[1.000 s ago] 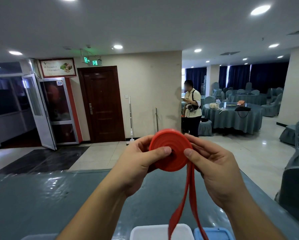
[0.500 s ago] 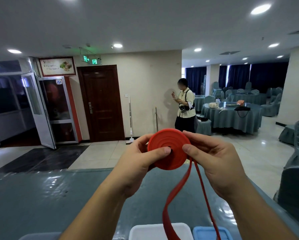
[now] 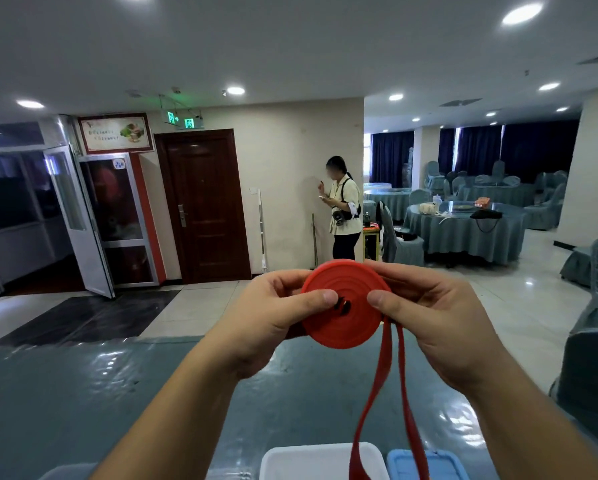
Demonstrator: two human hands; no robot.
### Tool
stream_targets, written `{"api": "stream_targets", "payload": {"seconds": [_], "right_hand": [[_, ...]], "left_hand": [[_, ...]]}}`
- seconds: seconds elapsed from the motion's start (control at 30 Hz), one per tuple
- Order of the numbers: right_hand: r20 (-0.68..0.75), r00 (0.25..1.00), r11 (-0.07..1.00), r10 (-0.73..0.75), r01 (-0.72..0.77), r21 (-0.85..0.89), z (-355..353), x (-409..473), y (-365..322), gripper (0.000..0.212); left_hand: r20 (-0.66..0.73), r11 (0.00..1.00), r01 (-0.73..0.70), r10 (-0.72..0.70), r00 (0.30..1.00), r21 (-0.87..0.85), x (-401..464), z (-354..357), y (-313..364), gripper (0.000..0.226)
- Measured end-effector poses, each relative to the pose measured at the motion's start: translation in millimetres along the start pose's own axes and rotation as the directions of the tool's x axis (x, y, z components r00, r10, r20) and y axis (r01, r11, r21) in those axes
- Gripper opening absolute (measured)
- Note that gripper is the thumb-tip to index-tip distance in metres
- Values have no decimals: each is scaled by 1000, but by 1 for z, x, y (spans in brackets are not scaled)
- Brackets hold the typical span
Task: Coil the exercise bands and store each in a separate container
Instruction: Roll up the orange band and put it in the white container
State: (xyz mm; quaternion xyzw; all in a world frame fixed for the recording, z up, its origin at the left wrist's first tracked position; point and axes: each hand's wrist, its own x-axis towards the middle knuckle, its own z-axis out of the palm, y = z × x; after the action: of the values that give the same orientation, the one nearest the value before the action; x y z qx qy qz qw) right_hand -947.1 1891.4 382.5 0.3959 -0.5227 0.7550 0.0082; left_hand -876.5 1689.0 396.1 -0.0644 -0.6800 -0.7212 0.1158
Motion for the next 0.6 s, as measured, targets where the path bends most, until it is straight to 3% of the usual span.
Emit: {"api": "stream_targets", "payload": {"seconds": [0.23, 0.43, 0.6], "right_hand": [[-138, 990, 994, 36, -21, 111, 8, -4, 10, 45], [-56, 996, 997, 65, -63, 34, 4, -5, 6, 38], [-151, 988, 993, 34, -17, 114, 14, -4, 8, 39]], "left_hand": [[-141, 984, -45, 21, 990, -170, -1, 14, -8, 57], [-26, 998, 20, -19, 999, 54, -6, 0, 3, 42], [-158, 990, -29, 7, 987, -136, -3, 15, -8, 51]]}}
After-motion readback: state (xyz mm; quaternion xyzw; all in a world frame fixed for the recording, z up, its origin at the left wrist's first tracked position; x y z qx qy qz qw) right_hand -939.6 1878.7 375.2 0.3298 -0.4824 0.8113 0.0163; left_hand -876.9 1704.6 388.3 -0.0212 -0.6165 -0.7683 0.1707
